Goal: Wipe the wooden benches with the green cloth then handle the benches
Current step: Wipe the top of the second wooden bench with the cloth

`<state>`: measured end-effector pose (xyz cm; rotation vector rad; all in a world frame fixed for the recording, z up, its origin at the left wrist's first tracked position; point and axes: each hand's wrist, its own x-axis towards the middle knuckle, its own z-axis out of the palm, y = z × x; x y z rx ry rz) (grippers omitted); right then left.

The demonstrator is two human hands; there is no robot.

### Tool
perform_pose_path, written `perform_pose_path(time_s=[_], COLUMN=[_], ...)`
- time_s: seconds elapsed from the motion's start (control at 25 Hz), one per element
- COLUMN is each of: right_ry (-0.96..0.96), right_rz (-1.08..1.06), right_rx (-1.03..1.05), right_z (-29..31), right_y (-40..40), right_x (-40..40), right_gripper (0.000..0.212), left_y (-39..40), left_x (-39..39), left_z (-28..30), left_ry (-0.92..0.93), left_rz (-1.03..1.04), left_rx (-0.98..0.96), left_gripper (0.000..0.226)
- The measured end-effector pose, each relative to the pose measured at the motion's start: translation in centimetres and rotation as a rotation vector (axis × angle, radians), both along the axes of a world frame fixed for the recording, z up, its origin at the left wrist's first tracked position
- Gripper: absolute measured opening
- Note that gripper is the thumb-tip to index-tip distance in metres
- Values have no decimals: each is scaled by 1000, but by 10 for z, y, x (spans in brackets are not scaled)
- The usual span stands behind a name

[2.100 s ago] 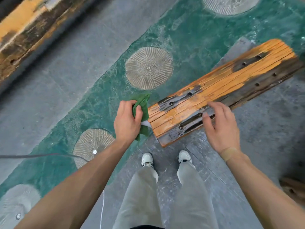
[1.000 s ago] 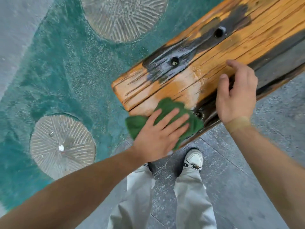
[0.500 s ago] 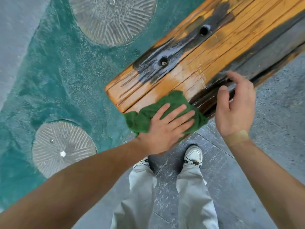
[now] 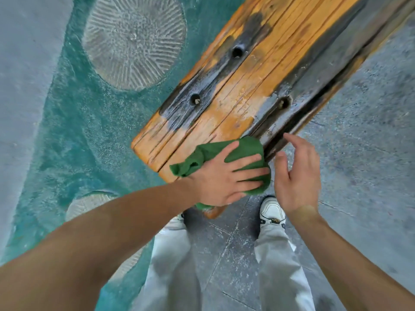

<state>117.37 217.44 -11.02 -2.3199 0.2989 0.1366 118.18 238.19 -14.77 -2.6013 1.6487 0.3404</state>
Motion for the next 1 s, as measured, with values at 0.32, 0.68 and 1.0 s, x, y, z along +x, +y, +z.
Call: perform_pose_path(time_s=[0.32, 0.68, 1.0], right_ry=[-97, -31, -92], right_rz=[-335, -1027, -740], right_rx=[-163, 31, -166], right_z=[-9, -21, -14], right_y=[63, 114, 111], right_x=[-34, -46, -79], right_gripper=[50, 52, 51], left_y=[-19, 105, -36], left_x=[108, 1, 111], left_z=[4, -1, -1], left_ry=[-9, 24, -17], left_rz=[51, -356, -202], left_rx=[-142, -40, -8], left_gripper=[57, 53, 56])
